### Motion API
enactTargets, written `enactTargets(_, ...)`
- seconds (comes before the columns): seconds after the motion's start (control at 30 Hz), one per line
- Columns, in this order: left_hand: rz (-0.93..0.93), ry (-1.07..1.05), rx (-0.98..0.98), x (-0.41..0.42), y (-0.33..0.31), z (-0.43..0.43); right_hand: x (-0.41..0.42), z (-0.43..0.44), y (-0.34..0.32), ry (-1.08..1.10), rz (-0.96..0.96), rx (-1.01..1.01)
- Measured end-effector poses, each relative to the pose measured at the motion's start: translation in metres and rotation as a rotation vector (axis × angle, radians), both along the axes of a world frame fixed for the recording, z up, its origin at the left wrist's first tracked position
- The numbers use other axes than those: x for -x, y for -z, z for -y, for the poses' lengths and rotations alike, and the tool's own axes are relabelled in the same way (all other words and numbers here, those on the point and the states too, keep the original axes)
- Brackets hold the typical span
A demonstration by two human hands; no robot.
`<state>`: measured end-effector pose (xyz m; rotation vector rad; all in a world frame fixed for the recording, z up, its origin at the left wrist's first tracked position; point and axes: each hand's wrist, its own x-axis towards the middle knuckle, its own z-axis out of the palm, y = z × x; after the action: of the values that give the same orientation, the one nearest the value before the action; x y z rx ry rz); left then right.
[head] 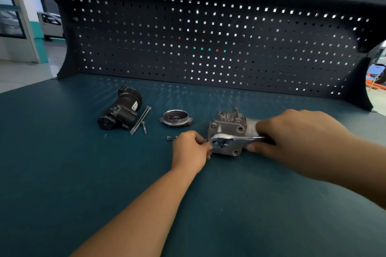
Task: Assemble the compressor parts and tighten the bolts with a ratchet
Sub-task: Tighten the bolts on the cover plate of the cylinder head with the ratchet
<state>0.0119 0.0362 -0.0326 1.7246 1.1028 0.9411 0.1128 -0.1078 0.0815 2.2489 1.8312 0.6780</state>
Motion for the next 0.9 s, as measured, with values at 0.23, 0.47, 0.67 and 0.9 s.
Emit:
enactTargets(0.23,-0.016,0.001,-0.017,-0.002,0.002,-0.002,-0.082,0.014,0.04,0.171,-0.548,-0.444)
enactTargets(0.47,-0.033,-0.01,-0.027,-0.001,0.0,0.0,-0.077,-0.019,0.06,-0.114,-0.859,-0.484)
enactTargets(0.67,-0.062,-0.02,-0.031,-0.001,0.0,0.0,-0.064,-0.055,0.062,-0.248,-0.735,-0.436)
enactTargets(0.9,-0.059,-0.023,-0.034,-0.002,0.001,-0.002,-0.067,-0.057,0.082,-0.364,-0.737,-0.486)
